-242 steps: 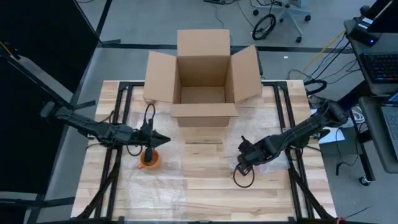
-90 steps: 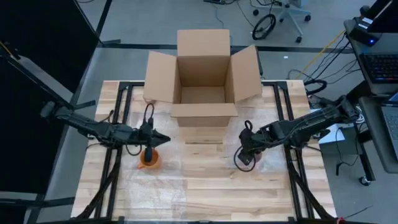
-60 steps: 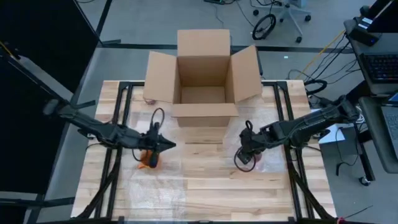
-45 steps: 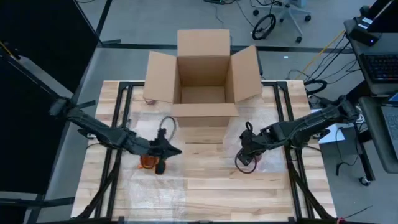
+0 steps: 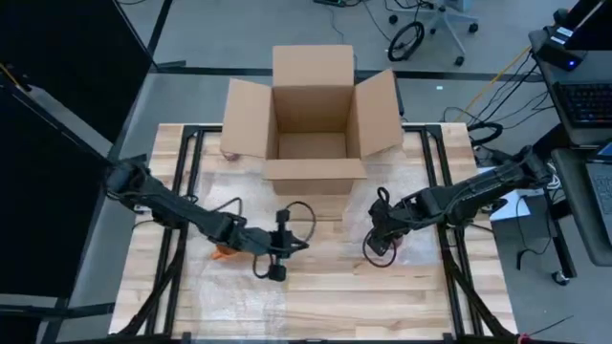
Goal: Wrap mug
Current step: Wrap the pink cup with bubble wrap
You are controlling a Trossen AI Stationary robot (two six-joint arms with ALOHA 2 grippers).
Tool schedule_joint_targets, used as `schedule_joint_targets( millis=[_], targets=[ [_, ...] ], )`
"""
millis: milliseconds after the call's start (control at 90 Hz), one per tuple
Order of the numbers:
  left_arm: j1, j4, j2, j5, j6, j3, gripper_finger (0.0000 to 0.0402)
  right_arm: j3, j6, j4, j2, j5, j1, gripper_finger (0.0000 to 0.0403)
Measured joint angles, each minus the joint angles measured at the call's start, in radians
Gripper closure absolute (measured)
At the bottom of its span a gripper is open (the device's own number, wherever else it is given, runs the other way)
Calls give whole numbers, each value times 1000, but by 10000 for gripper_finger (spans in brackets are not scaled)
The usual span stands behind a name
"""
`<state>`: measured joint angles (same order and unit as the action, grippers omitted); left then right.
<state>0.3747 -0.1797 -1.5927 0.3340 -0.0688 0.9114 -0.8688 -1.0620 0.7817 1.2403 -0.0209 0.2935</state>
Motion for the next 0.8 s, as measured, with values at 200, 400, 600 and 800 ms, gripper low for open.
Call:
schedule_joint_targets(
  millis=[200, 400, 600, 800],
  targets=[
    [-41, 3, -94, -16, -73, 78, 402, 0, 2, -6, -1, 46, 0, 218],
    [-74, 1, -99, -58, -69, 104, 402, -16, -49, 78, -10, 45, -19, 218],
    [-73, 5, -99, -108, -69, 106, 402, -142, -36, 288, -12, -6, -27, 218],
    [-73, 5, -99, -125, -69, 106, 402, -166, -29, 315, -8, -11, -26, 218]
  ],
)
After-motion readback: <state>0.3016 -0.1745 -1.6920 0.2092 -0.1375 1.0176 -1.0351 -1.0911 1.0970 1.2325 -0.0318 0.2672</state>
